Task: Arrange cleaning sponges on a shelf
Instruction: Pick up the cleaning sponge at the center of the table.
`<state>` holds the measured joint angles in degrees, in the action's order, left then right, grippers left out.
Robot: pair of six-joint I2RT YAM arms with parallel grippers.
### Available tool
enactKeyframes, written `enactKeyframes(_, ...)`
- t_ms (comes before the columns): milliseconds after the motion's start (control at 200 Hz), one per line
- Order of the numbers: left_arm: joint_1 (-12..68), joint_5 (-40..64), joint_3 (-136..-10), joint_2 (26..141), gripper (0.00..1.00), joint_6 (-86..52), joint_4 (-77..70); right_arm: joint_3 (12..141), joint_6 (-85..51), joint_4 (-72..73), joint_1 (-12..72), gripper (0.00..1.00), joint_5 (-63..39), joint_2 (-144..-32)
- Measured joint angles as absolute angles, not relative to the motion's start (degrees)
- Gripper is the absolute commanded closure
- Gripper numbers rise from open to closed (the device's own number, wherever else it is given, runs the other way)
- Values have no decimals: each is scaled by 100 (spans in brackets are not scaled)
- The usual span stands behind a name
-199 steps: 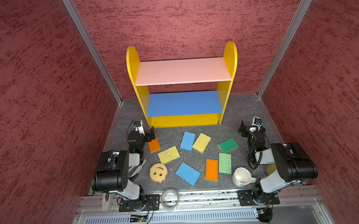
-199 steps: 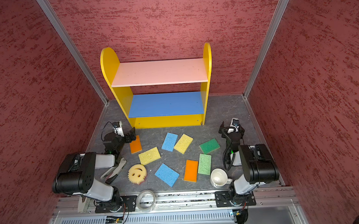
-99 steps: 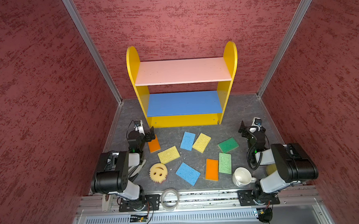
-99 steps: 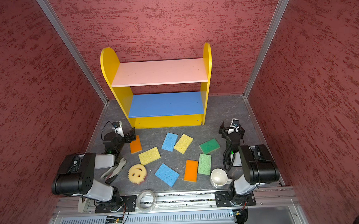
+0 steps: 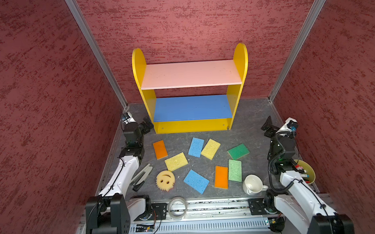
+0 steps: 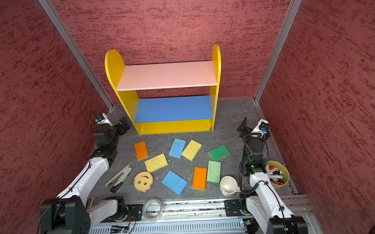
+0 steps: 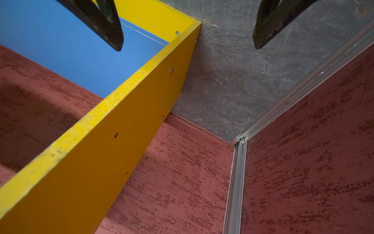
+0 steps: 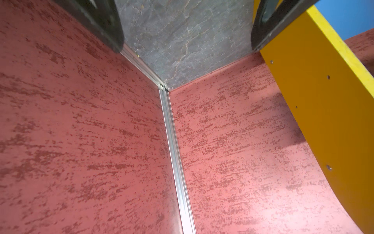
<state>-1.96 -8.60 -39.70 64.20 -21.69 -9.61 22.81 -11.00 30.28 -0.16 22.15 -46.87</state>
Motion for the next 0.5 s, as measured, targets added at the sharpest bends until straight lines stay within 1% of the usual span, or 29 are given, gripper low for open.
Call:
enactKeyframes(145, -395, -395, -3730, 5710, 1, -2956, -600, 3081, -1500, 1671, 8, 1, 2119, -4569)
enactKeyframes(235, -768, 113, -3704, 5402, 1, -3516, -314, 3417, -1802, 954, 32, 1, 1896, -4602)
enactKeyframes(376, -1356, 884, -3828, 5236, 1, -4198, 237, 3924, -2165, 1, 165, 1, 1385, -4915)
enactKeyframes(441, -1402, 1085, -3844, 5153, 1, -4407, 554, 4189, -2231, -473, 366, 1, 1166, -5133)
enactKeyframes(501, -1267, 1149, -3907, 5074, 1, -4482, 980, 4414, -2241, -867, 701, 2, 1111, -5334)
